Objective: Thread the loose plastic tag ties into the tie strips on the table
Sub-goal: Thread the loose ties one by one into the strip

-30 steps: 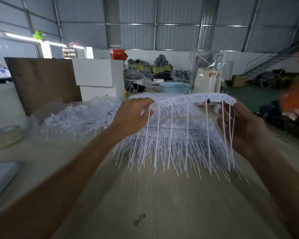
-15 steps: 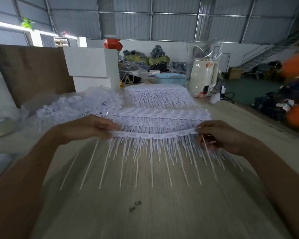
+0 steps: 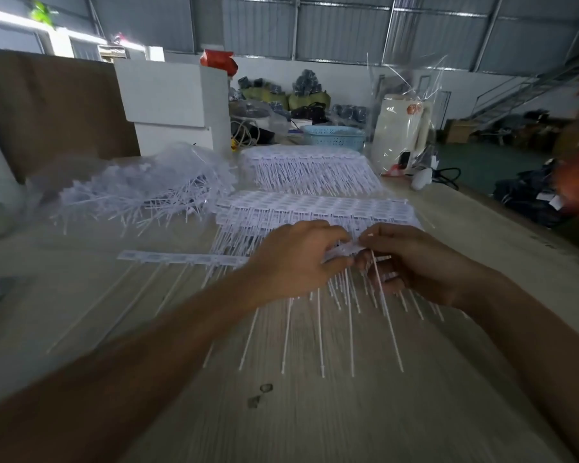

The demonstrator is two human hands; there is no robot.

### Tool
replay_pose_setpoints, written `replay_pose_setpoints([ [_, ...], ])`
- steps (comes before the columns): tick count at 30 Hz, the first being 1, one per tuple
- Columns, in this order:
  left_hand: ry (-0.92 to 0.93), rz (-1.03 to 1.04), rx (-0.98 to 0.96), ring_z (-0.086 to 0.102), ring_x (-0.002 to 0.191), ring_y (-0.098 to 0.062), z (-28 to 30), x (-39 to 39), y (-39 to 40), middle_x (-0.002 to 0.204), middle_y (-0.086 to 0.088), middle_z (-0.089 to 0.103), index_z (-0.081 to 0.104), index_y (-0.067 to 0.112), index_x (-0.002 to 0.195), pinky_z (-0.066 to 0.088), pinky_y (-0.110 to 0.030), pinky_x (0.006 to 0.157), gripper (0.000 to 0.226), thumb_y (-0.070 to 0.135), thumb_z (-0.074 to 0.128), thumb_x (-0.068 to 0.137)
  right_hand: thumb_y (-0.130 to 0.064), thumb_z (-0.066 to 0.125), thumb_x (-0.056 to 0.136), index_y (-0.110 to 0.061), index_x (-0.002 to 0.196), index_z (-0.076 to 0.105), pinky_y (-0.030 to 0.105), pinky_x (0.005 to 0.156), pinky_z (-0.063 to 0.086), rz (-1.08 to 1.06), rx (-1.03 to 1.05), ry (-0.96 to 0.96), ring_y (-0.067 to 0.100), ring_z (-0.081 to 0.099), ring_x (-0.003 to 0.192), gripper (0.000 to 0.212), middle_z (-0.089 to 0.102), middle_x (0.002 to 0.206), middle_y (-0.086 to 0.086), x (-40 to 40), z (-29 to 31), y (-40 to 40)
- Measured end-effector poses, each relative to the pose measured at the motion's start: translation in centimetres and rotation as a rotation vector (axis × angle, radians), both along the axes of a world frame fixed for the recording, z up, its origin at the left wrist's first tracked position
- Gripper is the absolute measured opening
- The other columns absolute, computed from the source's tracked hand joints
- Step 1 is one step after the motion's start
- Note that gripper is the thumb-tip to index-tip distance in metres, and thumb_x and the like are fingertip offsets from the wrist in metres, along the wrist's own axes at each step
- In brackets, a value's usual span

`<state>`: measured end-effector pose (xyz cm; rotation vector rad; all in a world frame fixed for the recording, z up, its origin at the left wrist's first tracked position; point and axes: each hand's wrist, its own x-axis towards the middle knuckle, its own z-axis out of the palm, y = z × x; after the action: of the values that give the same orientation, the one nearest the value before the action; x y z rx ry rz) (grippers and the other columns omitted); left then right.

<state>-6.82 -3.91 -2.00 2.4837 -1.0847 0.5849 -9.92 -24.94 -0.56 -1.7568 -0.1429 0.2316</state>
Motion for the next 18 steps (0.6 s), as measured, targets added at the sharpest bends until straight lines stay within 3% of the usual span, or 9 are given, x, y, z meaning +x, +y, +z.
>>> replay_pose_setpoints([
  [3, -0.009, 0.025, -0.128, 0.06, 0.094, -0.017, -1.5, -0.4, -1.0, 0.098, 0.005, 0.062, 0.065, 0.025, 0.109, 0.052, -0.036, 0.074, 0.02, 0.038, 0.061, 0.093, -0.031, 0.066, 0.093, -0.016, 0.091, 0.067, 0.026, 0.051, 0.05, 0.003, -0.024, -0.026, 0.015, 0.061, 0.063, 0.015, 0.068, 0.081, 0.006, 0.0, 0.0, 0.2],
  [5, 0.118, 0.019, -0.223, 0.063, 0.091, -0.016, -1.9, -0.5, -0.9, 0.099, 0.006, 0.066, 0.063, 0.027, 0.107, 0.054, -0.039, 0.075, 0.017, 0.037, 0.061, 0.094, -0.028, 0.064, 0.094, -0.016, 0.088, 0.067, 0.026, 0.049, 0.05, 0.0, -0.035, -0.058, 0.015, 0.061, 0.062, 0.014, 0.067, 0.079, 0.007, -0.1, 0.2, 0.3],
  [7, 0.319, -0.032, -0.332, 0.068, 0.085, -0.018, -1.8, -0.5, -0.6, 0.099, 0.005, 0.07, 0.062, 0.028, 0.112, 0.056, -0.04, 0.073, 0.017, 0.039, 0.056, 0.099, -0.025, 0.061, 0.096, -0.019, 0.083, 0.067, 0.026, 0.049, 0.049, -0.012, -0.011, -0.094, 0.016, 0.062, 0.062, 0.016, 0.068, 0.079, 0.008, -0.1, 0.7, 0.2],
  [9, 0.341, -0.089, -0.373, 0.068, 0.083, -0.025, -1.5, -0.5, -0.3, 0.102, -0.002, 0.072, 0.062, 0.025, 0.122, 0.053, -0.039, 0.07, 0.022, 0.03, 0.053, 0.103, -0.023, 0.06, 0.097, -0.021, 0.081, 0.066, 0.028, 0.051, 0.051, -0.053, 0.034, -0.131, 0.018, 0.062, 0.062, 0.018, 0.071, 0.083, 0.011, -0.2, 1.0, 0.0],
  [13, 0.155, -0.051, -0.331, 0.053, 0.114, -0.023, -1.0, -0.4, 0.0, 0.12, -0.006, 0.063, 0.059, 0.016, 0.136, 0.039, -0.033, 0.095, 0.037, 0.017, 0.059, 0.099, -0.021, 0.059, 0.099, -0.021, 0.081, 0.065, 0.026, 0.046, 0.047, -0.102, 0.053, -0.201, 0.019, 0.059, 0.054, 0.019, 0.068, 0.08, 0.013, -0.4, 0.7, 0.4],
  [15, 0.02, -0.039, -0.296, 0.051, 0.109, -0.027, -0.3, -0.7, -0.2, 0.112, -0.009, 0.062, 0.059, 0.011, 0.136, 0.038, -0.038, 0.092, 0.038, 0.014, 0.06, 0.098, -0.02, 0.058, 0.099, -0.019, 0.083, 0.063, 0.025, 0.044, 0.041, -0.106, 0.086, -0.224, 0.019, 0.053, 0.049, 0.016, 0.064, 0.075, 0.012, -0.4, 0.7, 0.5],
  [18, -0.373, -0.013, -0.137, 0.055, 0.091, -0.033, 0.9, -1.2, 0.0, 0.097, -0.013, 0.063, 0.066, 0.004, 0.127, 0.045, -0.042, 0.076, 0.037, 0.007, 0.068, 0.089, -0.02, 0.056, 0.099, -0.018, 0.088, 0.061, 0.025, 0.044, 0.036, -0.102, 0.104, -0.246, 0.019, 0.046, 0.048, 0.013, 0.061, 0.072, 0.012, -0.4, 1.0, 0.3],
])
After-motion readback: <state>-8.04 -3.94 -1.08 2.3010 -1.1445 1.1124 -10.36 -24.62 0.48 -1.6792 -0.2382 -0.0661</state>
